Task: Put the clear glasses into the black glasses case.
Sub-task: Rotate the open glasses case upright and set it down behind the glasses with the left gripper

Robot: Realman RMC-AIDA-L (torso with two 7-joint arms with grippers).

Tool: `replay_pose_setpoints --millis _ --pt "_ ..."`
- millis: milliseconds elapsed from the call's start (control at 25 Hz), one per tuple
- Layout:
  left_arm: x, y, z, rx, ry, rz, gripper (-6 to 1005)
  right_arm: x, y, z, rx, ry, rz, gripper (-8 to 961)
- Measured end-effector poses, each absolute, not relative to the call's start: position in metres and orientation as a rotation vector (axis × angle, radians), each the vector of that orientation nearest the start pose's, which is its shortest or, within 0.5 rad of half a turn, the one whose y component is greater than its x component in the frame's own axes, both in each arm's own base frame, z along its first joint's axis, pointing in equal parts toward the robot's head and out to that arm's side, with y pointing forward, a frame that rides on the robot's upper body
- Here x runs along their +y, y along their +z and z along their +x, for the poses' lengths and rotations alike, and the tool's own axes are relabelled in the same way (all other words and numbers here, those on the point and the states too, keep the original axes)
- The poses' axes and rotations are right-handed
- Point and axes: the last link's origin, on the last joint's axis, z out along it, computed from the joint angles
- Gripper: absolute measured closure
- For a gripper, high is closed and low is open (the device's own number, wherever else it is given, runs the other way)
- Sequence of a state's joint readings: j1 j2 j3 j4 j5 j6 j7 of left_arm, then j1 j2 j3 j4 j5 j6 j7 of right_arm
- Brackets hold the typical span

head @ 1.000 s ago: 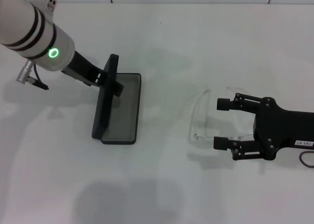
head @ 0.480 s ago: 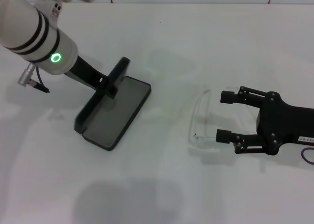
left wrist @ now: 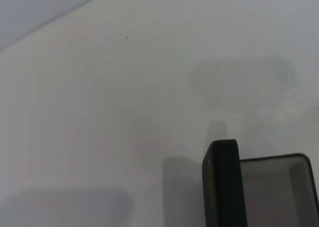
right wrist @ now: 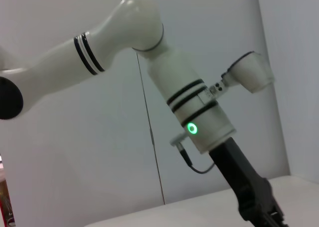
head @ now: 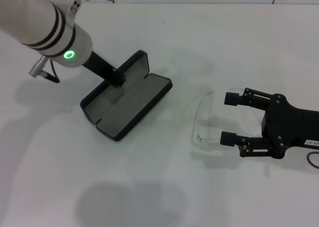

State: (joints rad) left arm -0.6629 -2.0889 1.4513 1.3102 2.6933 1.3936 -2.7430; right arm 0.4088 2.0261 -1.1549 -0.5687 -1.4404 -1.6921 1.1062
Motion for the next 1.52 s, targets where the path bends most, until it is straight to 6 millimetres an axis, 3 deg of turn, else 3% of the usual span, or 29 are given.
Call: replay_pose_setpoints --millis 240,480,600,840,1080,1520 --pt "0.390 -0.006 -0.149 -0.718 0.413 -2.446 790 0.282 -0.013 0.239 0.289 1.131 -2.779 81" --pt "0.399 -0.012 -0.127 -0.261 0.362 -2.529 789 0.280 -0.015 0.242 0.300 1.138 -2.775 80" --pt "0.398 -0.023 -0.126 -0.018 0.385 -2.541 786 0.278 -0.015 0.241 0.296 1.160 -2.771 80" --pt "0.389 -0.039 -0.135 0.303 0.537 -2.557 779 0.277 -0.014 0.241 0.301 1.185 -2.759 81" --pt "0.384 -0.051 -0.143 0.415 0.678 -2.540 771 0.277 -0.013 0.240 0.301 1.190 -2.754 81" --pt "0.377 -0.060 -0.129 0.420 0.552 -2.605 758 0.278 -0.013 0.240 0.304 1.217 -2.730 80"
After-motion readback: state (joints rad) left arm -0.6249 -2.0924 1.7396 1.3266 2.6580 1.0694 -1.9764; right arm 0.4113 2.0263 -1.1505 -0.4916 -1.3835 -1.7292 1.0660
